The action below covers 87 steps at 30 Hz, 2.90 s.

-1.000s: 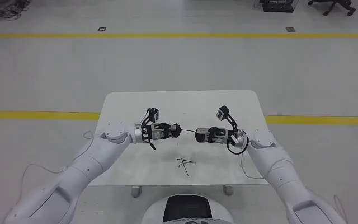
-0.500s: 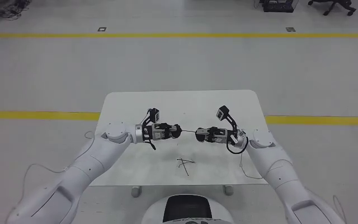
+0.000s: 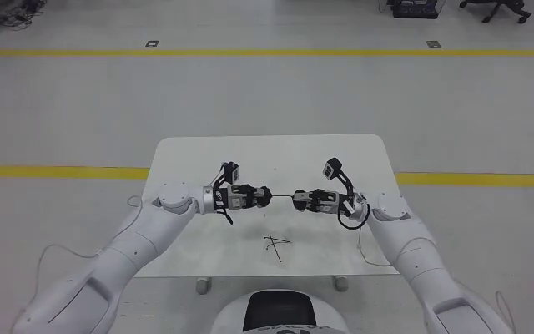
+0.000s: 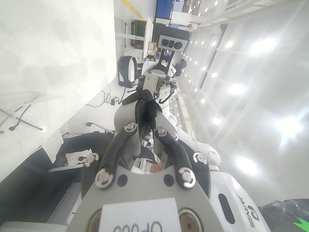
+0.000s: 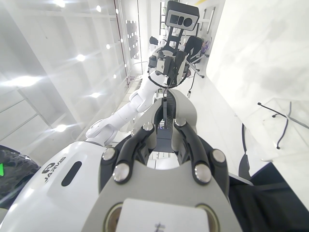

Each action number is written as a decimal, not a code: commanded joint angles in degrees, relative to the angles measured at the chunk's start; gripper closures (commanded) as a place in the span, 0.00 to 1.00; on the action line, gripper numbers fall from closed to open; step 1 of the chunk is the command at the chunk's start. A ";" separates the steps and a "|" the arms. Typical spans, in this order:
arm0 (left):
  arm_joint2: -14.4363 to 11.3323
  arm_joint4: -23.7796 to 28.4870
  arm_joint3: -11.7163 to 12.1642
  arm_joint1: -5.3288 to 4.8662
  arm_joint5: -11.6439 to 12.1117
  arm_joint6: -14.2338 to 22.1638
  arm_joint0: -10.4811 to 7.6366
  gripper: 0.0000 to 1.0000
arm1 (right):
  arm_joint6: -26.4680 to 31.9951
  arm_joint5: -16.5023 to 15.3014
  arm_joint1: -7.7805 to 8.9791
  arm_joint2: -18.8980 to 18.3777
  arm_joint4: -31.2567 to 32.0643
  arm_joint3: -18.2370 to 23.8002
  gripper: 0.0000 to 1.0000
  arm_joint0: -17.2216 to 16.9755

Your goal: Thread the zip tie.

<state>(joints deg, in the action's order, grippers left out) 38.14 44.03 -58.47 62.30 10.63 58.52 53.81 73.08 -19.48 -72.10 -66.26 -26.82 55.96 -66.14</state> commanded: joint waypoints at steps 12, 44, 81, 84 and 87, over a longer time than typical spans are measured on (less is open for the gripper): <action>0.46 -1.10 0.17 0.42 -0.24 0.35 0.11 1.00 | 0.16 0.00 -0.44 -0.44 0.42 -0.50 0.88 0.07; 1.38 -3.18 0.43 1.34 0.41 1.25 0.11 0.00 | 6.56 0.00 -1.28 0.37 -4.03 -6.25 1.00 2.90; 2.08 -0.99 -2.86 1.75 -2.37 1.99 2.18 0.00 | 4.42 4.96 0.38 4.93 -7.92 -0.23 1.00 1.36; 2.20 -1.20 -3.05 1.75 -2.56 2.02 2.33 0.00 | 4.37 5.02 0.38 5.09 -8.05 -0.34 1.00 1.43; 2.35 -1.06 -3.03 1.79 -2.56 2.25 2.46 0.04 | 4.39 4.91 0.38 5.20 -8.30 -0.59 1.00 1.51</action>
<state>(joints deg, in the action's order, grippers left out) 40.45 42.90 -61.51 64.07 8.05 60.63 56.25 77.46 -14.50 -71.72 -61.09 -35.04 55.47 -64.66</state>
